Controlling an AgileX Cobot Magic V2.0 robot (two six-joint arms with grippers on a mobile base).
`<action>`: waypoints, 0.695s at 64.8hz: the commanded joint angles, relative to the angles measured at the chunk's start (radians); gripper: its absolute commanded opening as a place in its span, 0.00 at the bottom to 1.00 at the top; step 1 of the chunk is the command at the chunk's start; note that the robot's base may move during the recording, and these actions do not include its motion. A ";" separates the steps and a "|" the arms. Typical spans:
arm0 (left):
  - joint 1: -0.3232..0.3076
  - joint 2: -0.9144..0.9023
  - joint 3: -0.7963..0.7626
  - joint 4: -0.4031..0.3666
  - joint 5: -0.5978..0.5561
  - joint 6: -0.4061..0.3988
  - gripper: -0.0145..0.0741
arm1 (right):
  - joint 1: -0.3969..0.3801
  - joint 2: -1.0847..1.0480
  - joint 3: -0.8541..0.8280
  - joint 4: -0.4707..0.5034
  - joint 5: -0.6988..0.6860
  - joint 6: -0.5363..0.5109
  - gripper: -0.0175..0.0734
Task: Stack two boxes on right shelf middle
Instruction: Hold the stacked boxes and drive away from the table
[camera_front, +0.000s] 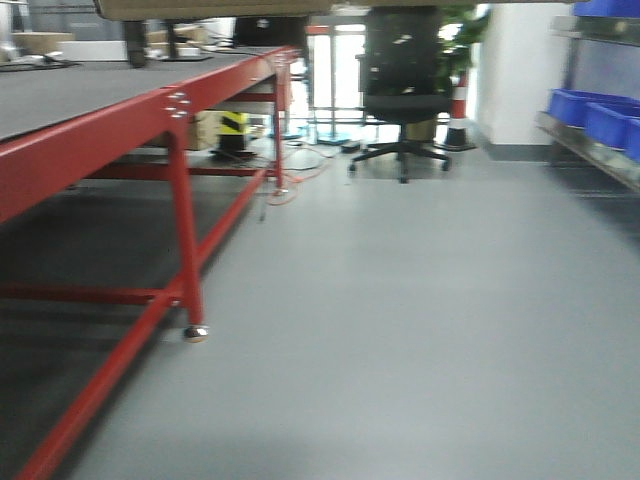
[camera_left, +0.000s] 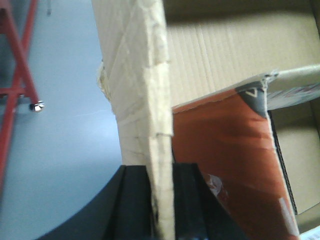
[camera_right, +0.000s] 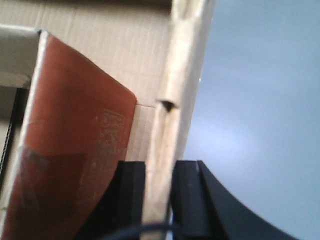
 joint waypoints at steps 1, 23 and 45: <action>-0.008 -0.017 -0.014 -0.030 -0.068 0.010 0.04 | -0.008 -0.009 -0.010 -0.007 -0.028 -0.004 0.02; -0.008 -0.017 -0.014 -0.030 -0.068 0.010 0.04 | -0.008 -0.009 -0.010 -0.007 -0.028 -0.004 0.02; -0.008 -0.017 -0.014 -0.030 -0.068 0.010 0.04 | -0.008 -0.009 -0.010 -0.007 -0.028 -0.004 0.02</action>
